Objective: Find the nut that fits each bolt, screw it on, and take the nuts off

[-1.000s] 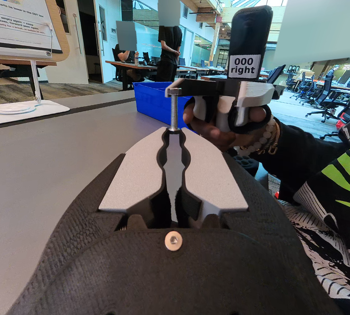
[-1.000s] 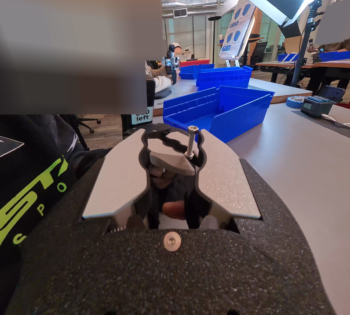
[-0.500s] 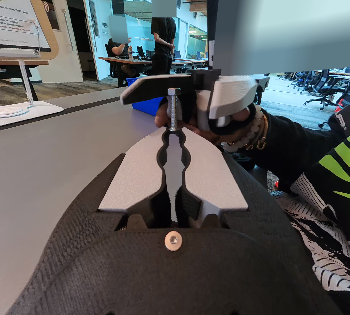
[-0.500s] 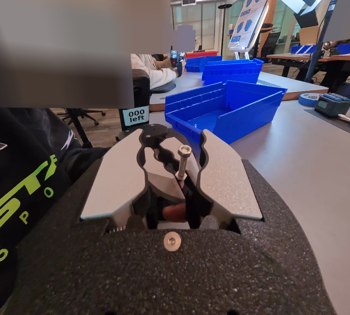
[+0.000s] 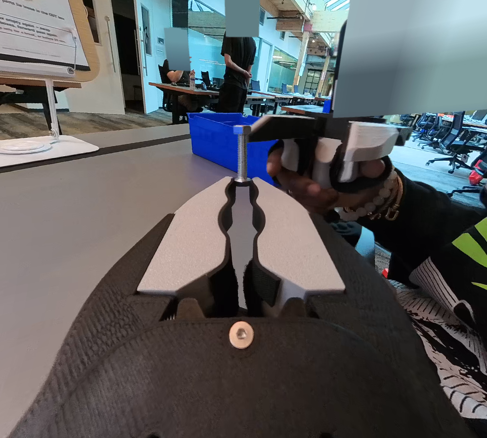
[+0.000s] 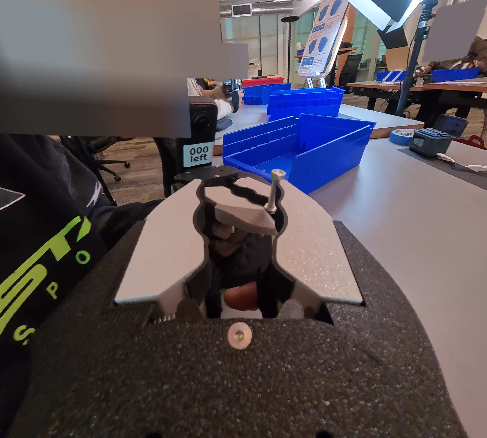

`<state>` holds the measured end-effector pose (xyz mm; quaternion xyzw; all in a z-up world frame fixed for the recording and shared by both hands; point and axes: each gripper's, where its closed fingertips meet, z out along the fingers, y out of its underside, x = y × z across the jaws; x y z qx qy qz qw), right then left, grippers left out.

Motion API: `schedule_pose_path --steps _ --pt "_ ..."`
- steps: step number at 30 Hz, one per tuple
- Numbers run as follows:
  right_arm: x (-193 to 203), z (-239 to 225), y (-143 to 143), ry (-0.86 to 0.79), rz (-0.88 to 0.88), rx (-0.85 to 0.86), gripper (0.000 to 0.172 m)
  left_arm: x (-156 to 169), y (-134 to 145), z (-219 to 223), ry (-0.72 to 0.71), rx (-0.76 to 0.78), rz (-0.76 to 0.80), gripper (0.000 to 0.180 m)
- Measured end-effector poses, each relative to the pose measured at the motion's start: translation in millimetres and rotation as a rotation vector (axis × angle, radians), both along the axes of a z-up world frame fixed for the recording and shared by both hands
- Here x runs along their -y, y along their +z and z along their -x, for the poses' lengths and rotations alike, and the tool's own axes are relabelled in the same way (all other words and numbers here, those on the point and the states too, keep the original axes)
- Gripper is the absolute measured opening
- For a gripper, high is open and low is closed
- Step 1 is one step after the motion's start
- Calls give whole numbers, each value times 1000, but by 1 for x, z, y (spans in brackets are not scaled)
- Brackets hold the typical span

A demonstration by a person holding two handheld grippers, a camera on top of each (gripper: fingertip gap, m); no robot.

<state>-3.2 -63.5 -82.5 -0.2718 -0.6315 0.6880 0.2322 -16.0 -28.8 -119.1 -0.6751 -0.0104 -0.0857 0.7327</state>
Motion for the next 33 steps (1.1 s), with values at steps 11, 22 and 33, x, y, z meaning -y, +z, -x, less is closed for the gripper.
schedule_pose_path --steps 11,22,33 --pt "3 19 3 -8 36 15 55 -2 -3 -7 -8 -61 22 10" --pt "8 15 -2 -12 -14 26 54 -3 -3 -5 7 -57 23 10" --pt "-4 -7 4 -48 46 -18 36 -2 -3 -2 8 -30 14 10"
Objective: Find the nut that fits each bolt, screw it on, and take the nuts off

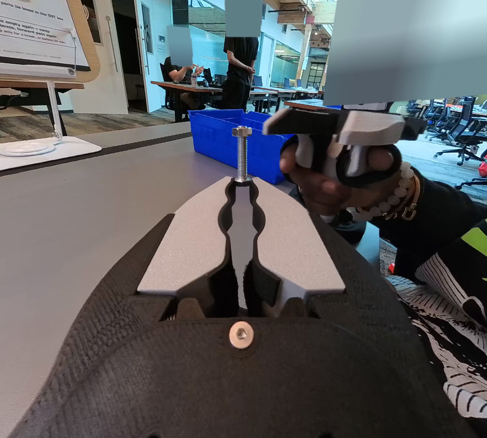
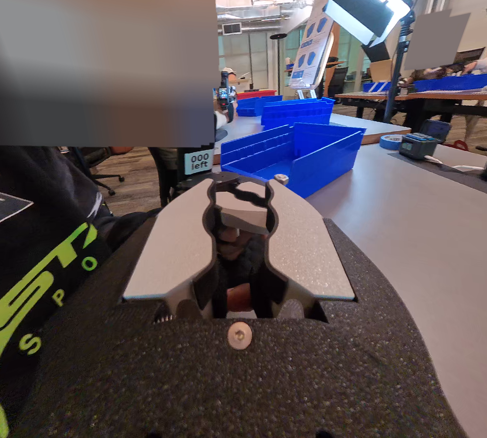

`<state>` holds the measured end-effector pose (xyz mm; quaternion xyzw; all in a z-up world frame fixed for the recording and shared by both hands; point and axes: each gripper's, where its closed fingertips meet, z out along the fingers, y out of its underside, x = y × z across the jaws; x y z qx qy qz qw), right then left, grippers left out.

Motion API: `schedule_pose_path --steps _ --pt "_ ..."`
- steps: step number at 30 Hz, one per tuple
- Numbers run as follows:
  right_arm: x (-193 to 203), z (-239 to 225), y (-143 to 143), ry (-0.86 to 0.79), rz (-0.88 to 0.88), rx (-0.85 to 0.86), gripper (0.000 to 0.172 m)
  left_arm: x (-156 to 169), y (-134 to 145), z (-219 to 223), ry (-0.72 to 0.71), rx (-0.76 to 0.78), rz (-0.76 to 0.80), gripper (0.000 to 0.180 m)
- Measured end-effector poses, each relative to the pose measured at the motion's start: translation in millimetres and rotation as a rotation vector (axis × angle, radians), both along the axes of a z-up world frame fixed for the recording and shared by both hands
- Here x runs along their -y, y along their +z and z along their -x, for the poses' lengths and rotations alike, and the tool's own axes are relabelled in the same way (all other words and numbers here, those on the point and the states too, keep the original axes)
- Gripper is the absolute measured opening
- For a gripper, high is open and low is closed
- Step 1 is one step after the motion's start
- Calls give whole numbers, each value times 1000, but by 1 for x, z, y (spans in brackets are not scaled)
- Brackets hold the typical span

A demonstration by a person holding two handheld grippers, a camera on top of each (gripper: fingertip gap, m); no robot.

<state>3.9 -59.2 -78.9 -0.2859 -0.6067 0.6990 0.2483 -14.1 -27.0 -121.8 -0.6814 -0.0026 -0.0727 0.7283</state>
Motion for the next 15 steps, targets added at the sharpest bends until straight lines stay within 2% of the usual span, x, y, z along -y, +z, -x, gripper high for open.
schedule_pose_path --steps 3,6,15 --pt "-2 14 -3 -35 -1 20 51 0 0 -1 -6 -8 3 10" --pt "6 23 -4 -5 -4 32 57 -1 -2 -3 -11 -21 12 10" --pt "15 29 -5 0 -62 30 56 -2 -2 -1 6 -24 15 10"
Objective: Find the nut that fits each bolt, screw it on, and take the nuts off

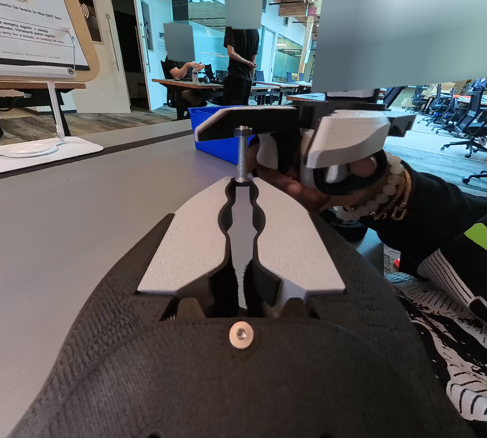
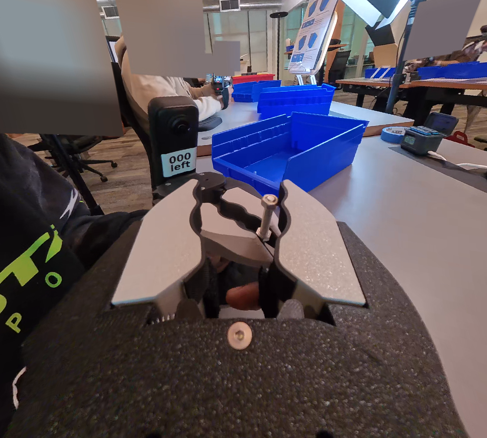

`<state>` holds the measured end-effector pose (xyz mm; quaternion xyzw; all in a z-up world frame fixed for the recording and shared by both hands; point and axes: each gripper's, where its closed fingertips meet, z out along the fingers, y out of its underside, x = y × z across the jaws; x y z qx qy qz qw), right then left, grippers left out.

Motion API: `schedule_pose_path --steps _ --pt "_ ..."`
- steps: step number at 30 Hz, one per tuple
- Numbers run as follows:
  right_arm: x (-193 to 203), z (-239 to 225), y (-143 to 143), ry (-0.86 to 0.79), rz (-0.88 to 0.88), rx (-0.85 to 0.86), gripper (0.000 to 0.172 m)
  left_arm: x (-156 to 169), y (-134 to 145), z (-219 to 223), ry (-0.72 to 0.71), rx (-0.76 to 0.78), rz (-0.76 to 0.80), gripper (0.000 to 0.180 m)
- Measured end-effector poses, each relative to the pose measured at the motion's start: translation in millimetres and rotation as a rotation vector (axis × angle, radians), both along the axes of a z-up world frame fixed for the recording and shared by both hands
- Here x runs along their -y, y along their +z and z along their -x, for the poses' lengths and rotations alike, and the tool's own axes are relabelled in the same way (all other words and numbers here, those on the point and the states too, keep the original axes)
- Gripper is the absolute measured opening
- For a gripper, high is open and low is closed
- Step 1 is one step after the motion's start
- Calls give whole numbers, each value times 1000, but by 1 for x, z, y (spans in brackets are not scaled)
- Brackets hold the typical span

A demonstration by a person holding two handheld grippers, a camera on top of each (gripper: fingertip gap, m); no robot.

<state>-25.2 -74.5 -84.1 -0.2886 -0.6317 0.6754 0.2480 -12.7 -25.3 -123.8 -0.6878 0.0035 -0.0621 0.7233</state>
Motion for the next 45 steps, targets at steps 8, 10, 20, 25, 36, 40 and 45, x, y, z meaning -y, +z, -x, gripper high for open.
schedule_pose_path --steps 8,10,20,25,36,40,45 --pt "-8 -12 0 -90 10 -16 59 1 0 5 27 17 -4 10" --pt "-11 -15 0 -105 17 -16 59 1 1 5 26 19 -5 10" --pt "-16 -9 1 -129 50 -27 57 1 1 3 16 19 -11 10" --pt "-5 8 -2 -98 10 -2 61 -1 -2 -1 5 -14 12 10" --pt "-7 -5 -4 -119 5 0 56 -1 -2 3 21 4 9 10" --pt "-13 -17 -4 -139 24 0 54 0 -1 5 27 19 4 10" --pt "-7 -37 2 -70 39 -34 32 -1 -2 4 26 18 8 10"
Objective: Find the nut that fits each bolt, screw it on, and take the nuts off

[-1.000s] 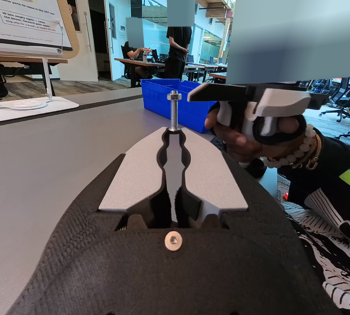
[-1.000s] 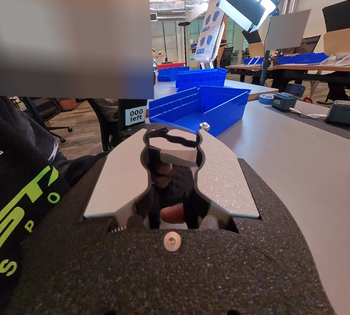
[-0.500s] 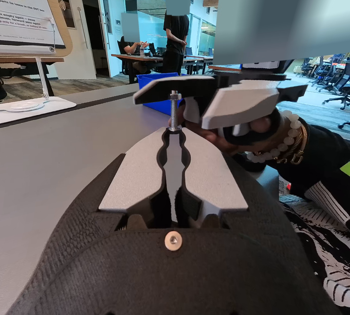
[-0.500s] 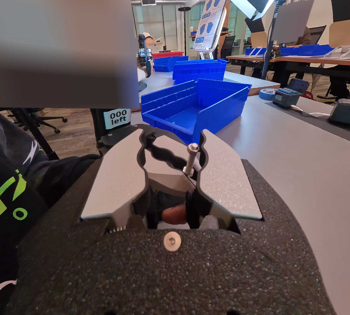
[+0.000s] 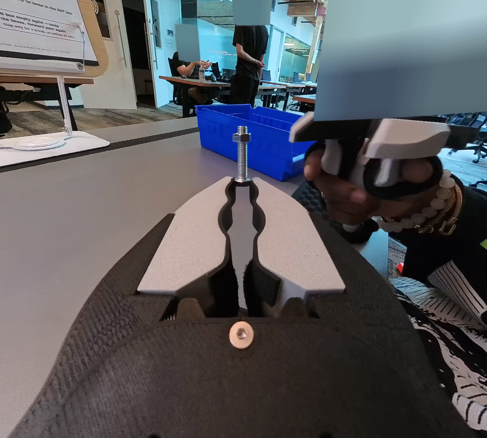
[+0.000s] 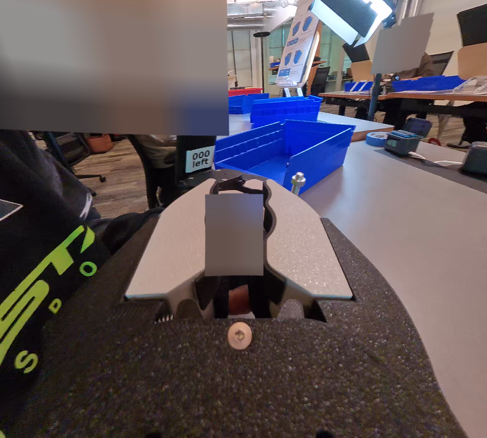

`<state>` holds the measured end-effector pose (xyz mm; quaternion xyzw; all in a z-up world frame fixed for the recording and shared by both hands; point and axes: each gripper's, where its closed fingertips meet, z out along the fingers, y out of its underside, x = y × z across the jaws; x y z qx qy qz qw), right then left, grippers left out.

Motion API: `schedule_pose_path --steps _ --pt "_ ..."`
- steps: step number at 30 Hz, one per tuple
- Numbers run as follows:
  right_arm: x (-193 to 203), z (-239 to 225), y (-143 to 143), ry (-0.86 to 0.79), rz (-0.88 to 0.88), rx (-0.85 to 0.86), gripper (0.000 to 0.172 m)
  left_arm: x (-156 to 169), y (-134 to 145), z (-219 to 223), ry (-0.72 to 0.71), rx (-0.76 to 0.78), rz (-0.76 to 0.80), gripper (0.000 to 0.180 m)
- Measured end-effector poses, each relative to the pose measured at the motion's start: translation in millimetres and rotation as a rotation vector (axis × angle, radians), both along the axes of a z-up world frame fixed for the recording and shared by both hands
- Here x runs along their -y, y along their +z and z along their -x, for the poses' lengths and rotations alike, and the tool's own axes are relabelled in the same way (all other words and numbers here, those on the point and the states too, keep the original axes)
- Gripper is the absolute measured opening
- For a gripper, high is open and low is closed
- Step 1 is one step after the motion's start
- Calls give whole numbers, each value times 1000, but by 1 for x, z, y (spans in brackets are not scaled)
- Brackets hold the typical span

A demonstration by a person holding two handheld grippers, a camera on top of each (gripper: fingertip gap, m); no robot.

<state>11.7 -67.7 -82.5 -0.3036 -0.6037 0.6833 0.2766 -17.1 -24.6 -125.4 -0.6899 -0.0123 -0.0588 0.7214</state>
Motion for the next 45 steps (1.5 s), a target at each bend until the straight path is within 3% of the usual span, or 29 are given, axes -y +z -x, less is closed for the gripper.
schedule_pose_path --steps 8,18,26,28,29,33,38,45 --pt "-10 35 -7 -47 15 54 54 0 0 -3 -16 -12 4 10" --pt "5 44 -9 23 -34 73 49 -2 -2 -4 -18 -25 14 10" --pt "-6 29 -10 -36 -14 73 49 0 -1 0 -2 3 4 10" --pt "-9 21 -10 -36 -9 70 41 0 -1 1 2 1 4 10" --pt "-6 14 -9 -1 -10 57 22 0 -1 1 1 4 5 10" --pt "-5 6 -9 19 -17 46 15 -1 -1 0 0 -1 8 10" --pt "-13 28 -8 -71 2 42 53 -1 -1 -1 -4 -6 8 10" --pt "0 40 -9 -34 -35 37 55 -1 -2 -1 -6 -10 12 10"
